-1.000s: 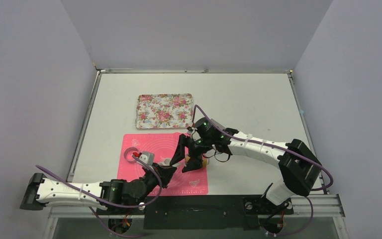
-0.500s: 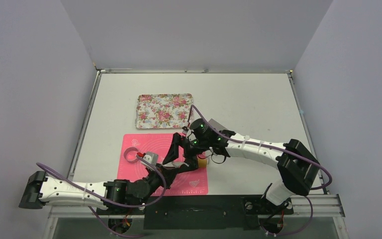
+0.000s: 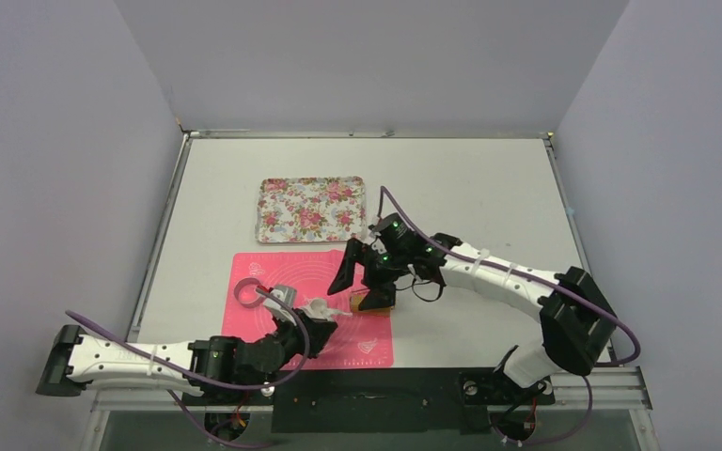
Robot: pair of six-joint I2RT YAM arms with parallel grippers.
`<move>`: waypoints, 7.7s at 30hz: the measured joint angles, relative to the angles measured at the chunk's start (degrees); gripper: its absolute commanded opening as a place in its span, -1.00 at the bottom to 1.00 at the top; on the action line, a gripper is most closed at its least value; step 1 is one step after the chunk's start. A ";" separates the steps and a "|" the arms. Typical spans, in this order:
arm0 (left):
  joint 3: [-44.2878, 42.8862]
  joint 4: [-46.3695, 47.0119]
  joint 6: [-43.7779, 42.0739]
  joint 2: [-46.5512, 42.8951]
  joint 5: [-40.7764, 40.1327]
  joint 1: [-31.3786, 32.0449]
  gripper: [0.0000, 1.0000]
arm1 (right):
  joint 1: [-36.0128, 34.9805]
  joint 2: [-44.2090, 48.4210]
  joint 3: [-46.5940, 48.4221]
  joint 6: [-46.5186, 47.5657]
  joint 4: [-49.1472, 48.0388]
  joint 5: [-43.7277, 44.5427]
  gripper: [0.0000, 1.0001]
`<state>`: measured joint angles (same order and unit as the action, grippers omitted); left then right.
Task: Roll out the dumpling wrappers from the dough
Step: Remove the dumpling wrapper from the work surface.
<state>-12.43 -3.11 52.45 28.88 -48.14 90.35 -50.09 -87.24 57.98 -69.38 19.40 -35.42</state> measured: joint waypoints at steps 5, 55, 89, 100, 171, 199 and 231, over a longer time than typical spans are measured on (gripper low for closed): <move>-4.81 -14.19 7.76 0.22 3.63 0.00 -0.52 | 5.86 6.62 0.00 8.94 13.70 10.01 0.75; -21.44 -42.56 14.36 28.00 34.69 -49.44 -0.02 | -6.32 -1.55 8.63 35.95 15.76 28.63 0.59; -27.23 -36.24 -0.63 44.61 37.81 -51.95 -0.90 | -5.88 -7.78 12.79 38.56 13.68 26.95 0.52; -26.29 -37.64 -0.81 41.05 37.94 -55.84 -0.96 | -8.13 -19.21 16.85 45.57 4.24 24.00 0.51; -24.17 -48.22 14.45 12.17 43.32 -31.47 -1.00 | -12.98 -26.47 17.59 53.86 -5.77 37.88 0.53; -26.51 -57.51 19.52 27.34 32.33 -38.99 -0.51 | -13.86 -23.12 12.28 55.63 -5.64 29.03 0.53; -20.44 -37.77 8.04 39.43 40.48 -59.06 0.02 | -14.03 -24.35 11.85 47.04 -11.28 32.06 0.53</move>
<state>-32.86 -40.88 60.49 68.31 -7.66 31.29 -64.12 -111.59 69.82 -22.35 8.12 -3.36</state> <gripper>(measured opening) 0.506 0.762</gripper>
